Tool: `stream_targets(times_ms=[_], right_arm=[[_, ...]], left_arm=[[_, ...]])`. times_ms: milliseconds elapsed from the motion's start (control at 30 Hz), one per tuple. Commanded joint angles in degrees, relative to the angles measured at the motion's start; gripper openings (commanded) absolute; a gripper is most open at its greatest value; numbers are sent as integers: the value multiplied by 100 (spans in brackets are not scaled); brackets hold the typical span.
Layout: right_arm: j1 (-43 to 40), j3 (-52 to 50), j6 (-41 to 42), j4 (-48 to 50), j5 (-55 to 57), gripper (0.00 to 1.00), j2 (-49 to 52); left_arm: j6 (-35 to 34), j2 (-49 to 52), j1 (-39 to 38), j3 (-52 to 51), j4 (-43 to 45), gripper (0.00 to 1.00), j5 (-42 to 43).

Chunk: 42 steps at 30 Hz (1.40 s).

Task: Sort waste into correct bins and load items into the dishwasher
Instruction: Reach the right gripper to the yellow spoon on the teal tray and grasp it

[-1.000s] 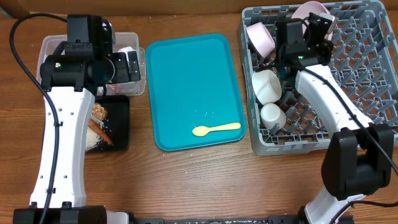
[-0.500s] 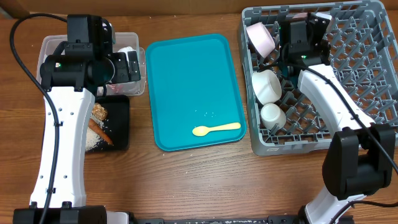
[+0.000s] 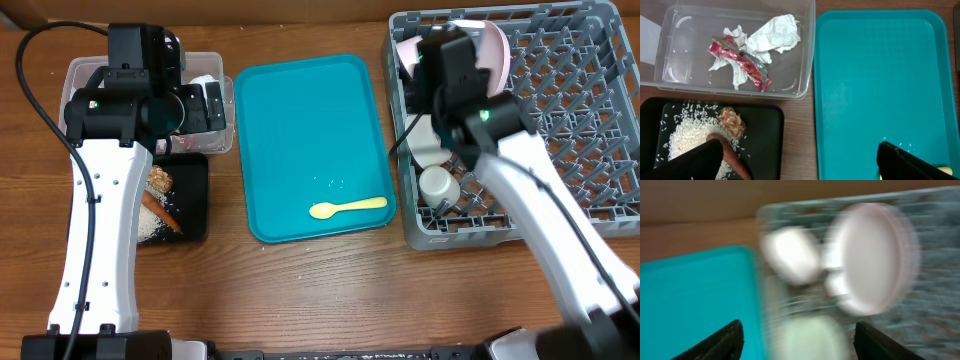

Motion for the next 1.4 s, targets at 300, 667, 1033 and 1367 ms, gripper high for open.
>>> stream_targets(times_ms=[300, 667, 1033, 1367], right_arm=[[1768, -254, 3508, -844, -2376, 69, 796], [1838, -358, 4959, -1335, -2439, 58, 2033], [1845, -363, 5119, -1305, -2334, 56, 2396], [1843, -365, 5248, -1209, -2164, 52, 2717]], left_arm=[[-57, 26, -7, 122, -2, 100, -33], [-57, 26, -7, 122, -2, 100, -33], [-57, 26, -7, 122, -2, 100, -33], [-57, 26, -7, 122, -2, 100, -33]])
